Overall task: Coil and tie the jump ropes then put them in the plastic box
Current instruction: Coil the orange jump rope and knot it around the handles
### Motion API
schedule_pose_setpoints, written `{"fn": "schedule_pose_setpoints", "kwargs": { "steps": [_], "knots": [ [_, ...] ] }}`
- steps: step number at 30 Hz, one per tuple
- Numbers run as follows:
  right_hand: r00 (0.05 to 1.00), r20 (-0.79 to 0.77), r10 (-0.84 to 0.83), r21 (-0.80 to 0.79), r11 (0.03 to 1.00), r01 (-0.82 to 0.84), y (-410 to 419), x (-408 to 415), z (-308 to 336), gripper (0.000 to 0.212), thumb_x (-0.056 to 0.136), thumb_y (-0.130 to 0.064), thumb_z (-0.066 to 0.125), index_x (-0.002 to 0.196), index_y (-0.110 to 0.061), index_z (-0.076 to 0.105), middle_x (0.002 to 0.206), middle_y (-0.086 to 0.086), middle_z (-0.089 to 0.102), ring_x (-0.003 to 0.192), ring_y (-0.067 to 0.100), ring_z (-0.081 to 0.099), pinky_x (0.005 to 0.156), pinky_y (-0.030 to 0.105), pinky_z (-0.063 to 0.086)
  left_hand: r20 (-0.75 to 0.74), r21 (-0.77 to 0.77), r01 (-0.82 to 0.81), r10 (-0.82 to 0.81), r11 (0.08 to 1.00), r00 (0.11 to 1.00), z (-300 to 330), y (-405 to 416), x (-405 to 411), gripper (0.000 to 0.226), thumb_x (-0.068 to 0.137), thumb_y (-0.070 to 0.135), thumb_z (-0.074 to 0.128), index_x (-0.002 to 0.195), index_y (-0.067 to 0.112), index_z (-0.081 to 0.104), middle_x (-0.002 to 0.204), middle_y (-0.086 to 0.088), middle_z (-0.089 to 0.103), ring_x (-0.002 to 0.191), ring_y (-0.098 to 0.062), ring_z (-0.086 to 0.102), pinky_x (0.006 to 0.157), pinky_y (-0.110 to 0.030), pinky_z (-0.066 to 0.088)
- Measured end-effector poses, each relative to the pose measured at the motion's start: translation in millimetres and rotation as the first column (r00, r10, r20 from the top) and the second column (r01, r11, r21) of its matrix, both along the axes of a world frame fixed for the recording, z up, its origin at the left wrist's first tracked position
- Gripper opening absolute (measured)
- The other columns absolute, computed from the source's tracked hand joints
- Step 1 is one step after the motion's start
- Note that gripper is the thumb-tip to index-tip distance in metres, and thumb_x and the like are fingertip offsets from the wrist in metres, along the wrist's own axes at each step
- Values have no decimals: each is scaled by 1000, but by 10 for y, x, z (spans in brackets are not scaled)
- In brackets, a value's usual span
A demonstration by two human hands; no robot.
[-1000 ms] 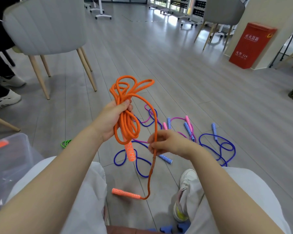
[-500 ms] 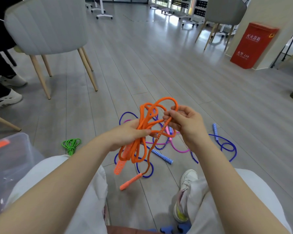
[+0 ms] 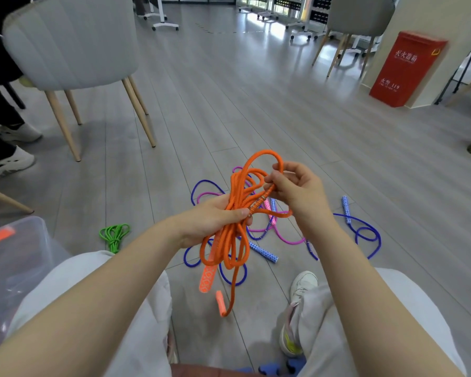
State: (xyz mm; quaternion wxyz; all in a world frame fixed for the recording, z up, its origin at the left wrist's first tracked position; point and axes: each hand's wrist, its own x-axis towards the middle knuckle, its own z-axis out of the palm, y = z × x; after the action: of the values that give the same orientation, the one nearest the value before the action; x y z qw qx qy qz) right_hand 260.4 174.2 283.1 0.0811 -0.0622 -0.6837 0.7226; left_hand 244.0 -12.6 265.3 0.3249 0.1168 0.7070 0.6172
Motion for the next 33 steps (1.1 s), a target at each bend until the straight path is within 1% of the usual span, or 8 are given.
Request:
{"fn": "schedule_pose_setpoints", "kwargs": {
  "steps": [3, 5, 12, 15, 17, 20, 27, 33],
  "knots": [
    [971, 121, 204, -84, 977, -195, 30, 25, -6, 25, 89, -8, 66, 114, -5, 62, 98, 10, 73, 90, 21, 73, 80, 27, 57, -47, -11, -100, 100, 995, 994, -45, 17, -23, 12, 96, 23, 58, 107, 18, 60, 88, -2, 67, 71, -10, 65, 67, -26, 55],
    [923, 175, 344, 40, 934, -355, 42, 52, -26, 25, 87, -7, 68, 112, -10, 65, 104, 8, 73, 98, 19, 71, 82, 26, 55, -44, 23, -156, 157, 987, 987, -55, 9, -45, 13, 95, 23, 60, 107, 17, 61, 86, -2, 67, 72, -11, 65, 71, -30, 56],
    [894, 264, 362, 255, 868, -426, -60, 97, -41, 22, 85, -18, 72, 106, -15, 68, 93, 1, 75, 81, 6, 68, 70, 21, 52, 3, 29, -106, 106, 994, 994, -58, -7, -12, 15, 96, 25, 58, 107, 16, 63, 85, -1, 70, 75, -15, 68, 71, -29, 56],
    [914, 228, 335, 238, 891, -386, -60, 97, -38, 8, 88, -18, 69, 96, -19, 65, 87, -4, 73, 77, 2, 68, 69, 18, 54, 61, 85, -104, 99, 991, 993, -28, -11, -19, 18, 98, 24, 54, 110, 12, 62, 85, -2, 70, 72, -14, 67, 65, -25, 55],
    [934, 184, 305, 181, 924, -337, -15, 70, -34, 9, 90, -15, 66, 99, -16, 64, 94, 1, 74, 87, 11, 71, 76, 23, 57, 48, 82, -89, 85, 993, 995, -18, -22, -35, 17, 97, 23, 55, 111, 14, 61, 87, -2, 69, 72, -13, 67, 65, -26, 55],
    [952, 181, 248, 110, 957, -270, 44, 37, -28, 11, 91, -13, 65, 101, -8, 62, 90, 11, 75, 83, 23, 72, 75, 28, 58, -19, 6, -22, 22, 1000, 1000, -39, -31, -49, 14, 96, 23, 57, 109, 19, 60, 88, -1, 68, 74, -12, 66, 65, -25, 54],
    [993, 117, 26, 93, 995, -37, 85, -5, -29, 18, 90, -13, 67, 106, -8, 64, 79, 2, 75, 71, 12, 71, 69, 26, 58, -85, -190, 80, -97, 979, 992, -102, -46, -60, 14, 96, 26, 59, 109, 22, 58, 90, 2, 68, 80, -8, 66, 76, -25, 55],
    [993, 121, 13, 42, 999, -18, 72, 0, -31, 14, 92, -11, 64, 104, -5, 64, 85, 11, 73, 76, 21, 71, 68, 28, 60, -27, -36, -24, 23, 999, 999, -85, -32, -59, 10, 95, 19, 60, 104, 18, 61, 87, -1, 68, 76, -11, 66, 68, -25, 54]
  ]
}}
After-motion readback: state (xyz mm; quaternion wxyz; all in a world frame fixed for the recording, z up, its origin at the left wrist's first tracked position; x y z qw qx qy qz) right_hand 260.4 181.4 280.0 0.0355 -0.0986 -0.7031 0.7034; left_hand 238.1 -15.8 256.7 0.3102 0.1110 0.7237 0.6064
